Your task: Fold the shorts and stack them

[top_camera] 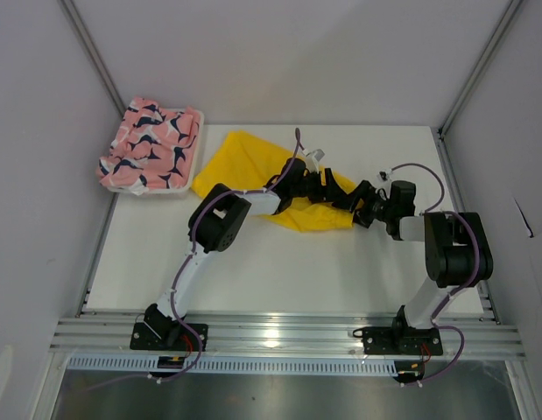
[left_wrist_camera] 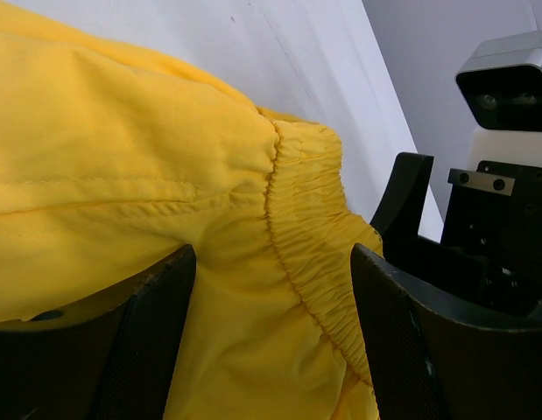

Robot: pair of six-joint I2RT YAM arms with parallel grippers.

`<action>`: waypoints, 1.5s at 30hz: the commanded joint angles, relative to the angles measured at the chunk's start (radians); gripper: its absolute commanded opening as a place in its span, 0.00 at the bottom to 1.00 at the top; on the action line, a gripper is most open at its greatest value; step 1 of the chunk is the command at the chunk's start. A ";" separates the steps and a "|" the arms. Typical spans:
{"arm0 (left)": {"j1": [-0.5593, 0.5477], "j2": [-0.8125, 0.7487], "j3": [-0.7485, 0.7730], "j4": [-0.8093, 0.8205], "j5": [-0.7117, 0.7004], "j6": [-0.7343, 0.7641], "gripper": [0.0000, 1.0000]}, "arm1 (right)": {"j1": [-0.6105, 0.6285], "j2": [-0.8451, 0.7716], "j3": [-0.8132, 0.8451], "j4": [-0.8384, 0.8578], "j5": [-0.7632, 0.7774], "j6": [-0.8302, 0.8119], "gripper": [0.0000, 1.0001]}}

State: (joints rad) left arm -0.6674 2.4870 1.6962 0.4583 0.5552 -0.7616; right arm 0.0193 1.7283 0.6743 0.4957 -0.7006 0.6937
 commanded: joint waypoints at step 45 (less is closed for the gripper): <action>-0.029 -0.074 -0.036 -0.221 -0.094 0.100 0.84 | 0.030 -0.035 -0.018 -0.540 0.016 -0.123 0.00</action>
State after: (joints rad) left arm -0.7048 2.4481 1.7119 0.3256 0.5247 -0.7067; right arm 0.0380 1.6726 0.6495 0.0971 -0.7567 0.5579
